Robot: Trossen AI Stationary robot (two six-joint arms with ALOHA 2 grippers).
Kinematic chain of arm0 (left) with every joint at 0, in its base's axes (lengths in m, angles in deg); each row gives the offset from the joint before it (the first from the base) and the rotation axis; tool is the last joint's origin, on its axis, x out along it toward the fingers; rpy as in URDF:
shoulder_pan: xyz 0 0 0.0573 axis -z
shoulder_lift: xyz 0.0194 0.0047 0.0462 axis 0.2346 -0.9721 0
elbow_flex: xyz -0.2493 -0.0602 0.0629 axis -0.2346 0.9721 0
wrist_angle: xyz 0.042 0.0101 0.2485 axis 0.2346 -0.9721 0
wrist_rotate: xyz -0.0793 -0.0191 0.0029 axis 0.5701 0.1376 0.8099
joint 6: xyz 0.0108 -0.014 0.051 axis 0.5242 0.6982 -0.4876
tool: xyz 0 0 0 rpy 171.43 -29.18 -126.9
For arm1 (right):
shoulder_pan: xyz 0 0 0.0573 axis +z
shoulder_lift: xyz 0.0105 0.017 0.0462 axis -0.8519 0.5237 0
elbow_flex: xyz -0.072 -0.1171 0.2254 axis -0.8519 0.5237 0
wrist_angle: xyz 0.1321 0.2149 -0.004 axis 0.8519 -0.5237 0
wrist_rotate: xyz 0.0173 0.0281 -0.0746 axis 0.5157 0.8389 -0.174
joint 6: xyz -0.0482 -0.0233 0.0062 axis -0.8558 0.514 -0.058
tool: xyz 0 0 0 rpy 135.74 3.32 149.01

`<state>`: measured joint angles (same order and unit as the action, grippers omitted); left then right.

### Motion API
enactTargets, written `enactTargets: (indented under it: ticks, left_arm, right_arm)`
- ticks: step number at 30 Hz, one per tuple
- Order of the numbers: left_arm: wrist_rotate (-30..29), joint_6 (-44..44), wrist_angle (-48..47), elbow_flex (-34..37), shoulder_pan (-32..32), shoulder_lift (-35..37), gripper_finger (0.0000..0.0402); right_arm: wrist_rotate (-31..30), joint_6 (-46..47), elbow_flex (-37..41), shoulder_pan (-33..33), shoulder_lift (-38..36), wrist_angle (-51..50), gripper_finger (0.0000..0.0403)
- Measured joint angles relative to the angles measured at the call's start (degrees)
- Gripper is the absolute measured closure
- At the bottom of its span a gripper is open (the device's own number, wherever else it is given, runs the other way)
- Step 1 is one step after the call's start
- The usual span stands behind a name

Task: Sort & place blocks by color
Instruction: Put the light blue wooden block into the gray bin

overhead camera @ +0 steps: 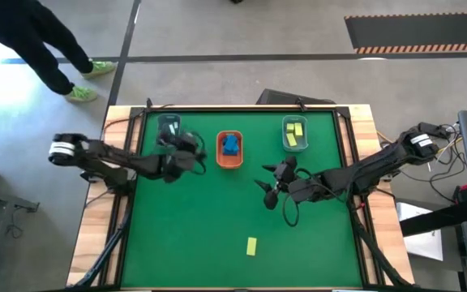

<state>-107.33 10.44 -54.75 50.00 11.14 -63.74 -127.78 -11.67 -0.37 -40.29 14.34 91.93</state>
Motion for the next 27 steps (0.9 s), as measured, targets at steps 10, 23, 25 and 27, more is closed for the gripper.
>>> enactTargets:
  ticks: [10,23,25,27]
  left_arm:
    - [9.6,14.1,-11.6,1.6,-16.3,6.8,0.0286]
    - [11.6,14.9,-14.2,2.5,-21.2,6.2,0.0258]
    - [11.6,16.2,-15.0,2.5,-21.3,6.2,0.0256]
    - [11.8,17.6,-15.6,2.5,-21.4,6.2,0.0255]
  right_arm:
    - [0.1,0.5,0.0,0.0,3.3,1.0,0.0161]
    - [0.1,1.5,0.0,0.1,4.8,1.2,0.0161]
    - [0.1,1.5,0.0,0.1,4.8,1.2,0.0161]
    - [0.1,1.5,0.0,0.1,4.8,1.2,0.0161]
